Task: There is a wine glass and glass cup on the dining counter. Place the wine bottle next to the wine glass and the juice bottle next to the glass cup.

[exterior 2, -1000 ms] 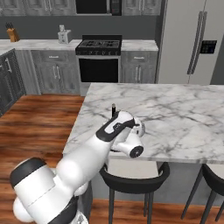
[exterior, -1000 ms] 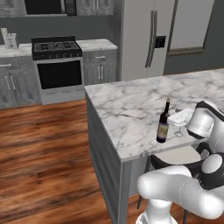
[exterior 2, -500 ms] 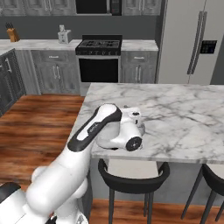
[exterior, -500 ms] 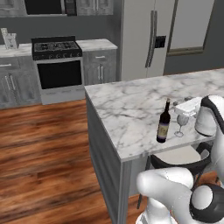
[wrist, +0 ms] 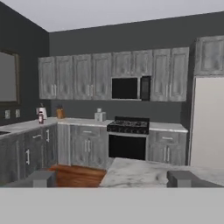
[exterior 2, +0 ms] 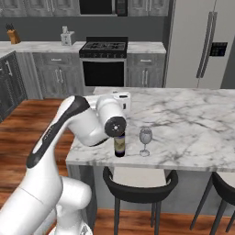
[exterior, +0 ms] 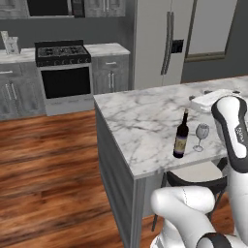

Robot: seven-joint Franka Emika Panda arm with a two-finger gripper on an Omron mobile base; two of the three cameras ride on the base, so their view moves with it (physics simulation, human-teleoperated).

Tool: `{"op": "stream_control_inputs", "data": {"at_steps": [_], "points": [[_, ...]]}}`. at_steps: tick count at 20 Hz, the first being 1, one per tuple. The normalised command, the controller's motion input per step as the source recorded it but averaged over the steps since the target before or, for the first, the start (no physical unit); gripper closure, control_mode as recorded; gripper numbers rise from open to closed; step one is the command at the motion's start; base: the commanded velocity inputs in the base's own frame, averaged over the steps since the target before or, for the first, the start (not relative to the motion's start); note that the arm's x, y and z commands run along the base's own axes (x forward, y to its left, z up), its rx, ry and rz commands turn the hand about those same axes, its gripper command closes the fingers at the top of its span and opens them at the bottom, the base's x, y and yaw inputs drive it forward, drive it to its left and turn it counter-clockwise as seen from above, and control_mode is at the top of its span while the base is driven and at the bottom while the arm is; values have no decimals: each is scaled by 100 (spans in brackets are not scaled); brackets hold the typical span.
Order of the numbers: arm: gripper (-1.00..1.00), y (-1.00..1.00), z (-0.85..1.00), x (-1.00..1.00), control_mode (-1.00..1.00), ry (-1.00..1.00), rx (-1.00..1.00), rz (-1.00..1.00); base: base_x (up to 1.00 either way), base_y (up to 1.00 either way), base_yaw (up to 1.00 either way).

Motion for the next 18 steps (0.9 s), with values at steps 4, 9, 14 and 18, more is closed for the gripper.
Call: {"op": "stream_control_inputs", "data": {"at_steps": [4,9,14,18], "points": [[-100,100,45,-26,-100,9,-18,19,0,0,0],[-100,100,1,-26,-100,14,-20,24,0,0,0],[-100,79,-9,-14,-100,20,-8,6,0,0,0],[-100,43,-9,-26,-100,23,-2,0,0,0,0]]}}
